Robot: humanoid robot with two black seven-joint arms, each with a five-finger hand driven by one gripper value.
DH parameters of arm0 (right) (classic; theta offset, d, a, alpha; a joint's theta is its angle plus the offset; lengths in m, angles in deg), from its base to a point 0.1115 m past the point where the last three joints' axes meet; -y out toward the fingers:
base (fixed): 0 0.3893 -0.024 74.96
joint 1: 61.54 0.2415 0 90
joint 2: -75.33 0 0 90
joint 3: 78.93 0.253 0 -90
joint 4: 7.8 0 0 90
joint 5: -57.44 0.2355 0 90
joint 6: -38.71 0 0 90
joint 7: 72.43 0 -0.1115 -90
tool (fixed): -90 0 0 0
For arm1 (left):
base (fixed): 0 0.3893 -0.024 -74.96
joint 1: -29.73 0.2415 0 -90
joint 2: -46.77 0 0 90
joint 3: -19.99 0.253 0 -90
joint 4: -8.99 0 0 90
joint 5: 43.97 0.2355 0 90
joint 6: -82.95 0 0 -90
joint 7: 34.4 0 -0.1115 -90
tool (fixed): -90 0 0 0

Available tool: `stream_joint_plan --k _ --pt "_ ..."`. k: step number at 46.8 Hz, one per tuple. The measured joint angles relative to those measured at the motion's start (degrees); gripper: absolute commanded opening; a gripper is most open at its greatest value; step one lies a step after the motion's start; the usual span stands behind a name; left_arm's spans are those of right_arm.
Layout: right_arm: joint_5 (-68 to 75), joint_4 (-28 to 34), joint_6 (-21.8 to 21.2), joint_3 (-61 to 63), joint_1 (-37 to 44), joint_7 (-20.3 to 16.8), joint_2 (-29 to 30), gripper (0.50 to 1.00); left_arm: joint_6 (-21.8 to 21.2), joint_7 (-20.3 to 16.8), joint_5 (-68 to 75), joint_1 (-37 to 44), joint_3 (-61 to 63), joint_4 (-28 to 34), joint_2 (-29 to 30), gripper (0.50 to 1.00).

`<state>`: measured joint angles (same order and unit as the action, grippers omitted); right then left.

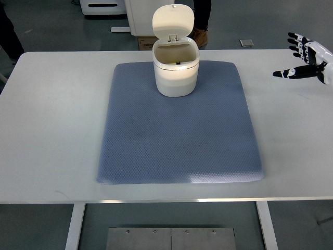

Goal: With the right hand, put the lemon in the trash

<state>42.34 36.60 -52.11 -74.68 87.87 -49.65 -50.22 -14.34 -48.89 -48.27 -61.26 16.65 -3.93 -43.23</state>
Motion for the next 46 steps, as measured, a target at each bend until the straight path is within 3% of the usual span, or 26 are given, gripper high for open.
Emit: stream_joint_plan --k 9,20,31,46 --pt "11.5 -2.7 -0.4 4.7 -4.3 0.0 1.5 1.0 0.0 0.0 0.0 -0.1 0.0 0.0 0.0 1.0" --pt "19.9 -7.9 -0.8 7.7 -7.6 -0.2 8.1 1.0 0.0 0.0 0.0 0.0 0.0 0.0 0.0 1.0" --pt "22.3 -11.8 -0.8 15.9 -11.0 -1.3 13.6 1.0 0.0 0.0 0.0 0.0 0.0 0.0 0.0 1.0" --pt "22.6 -11.9 -0.8 20.2 -11.1 -1.4 15.5 1.0 0.0 0.0 0.0 0.0 0.0 0.0 0.0 1.0"
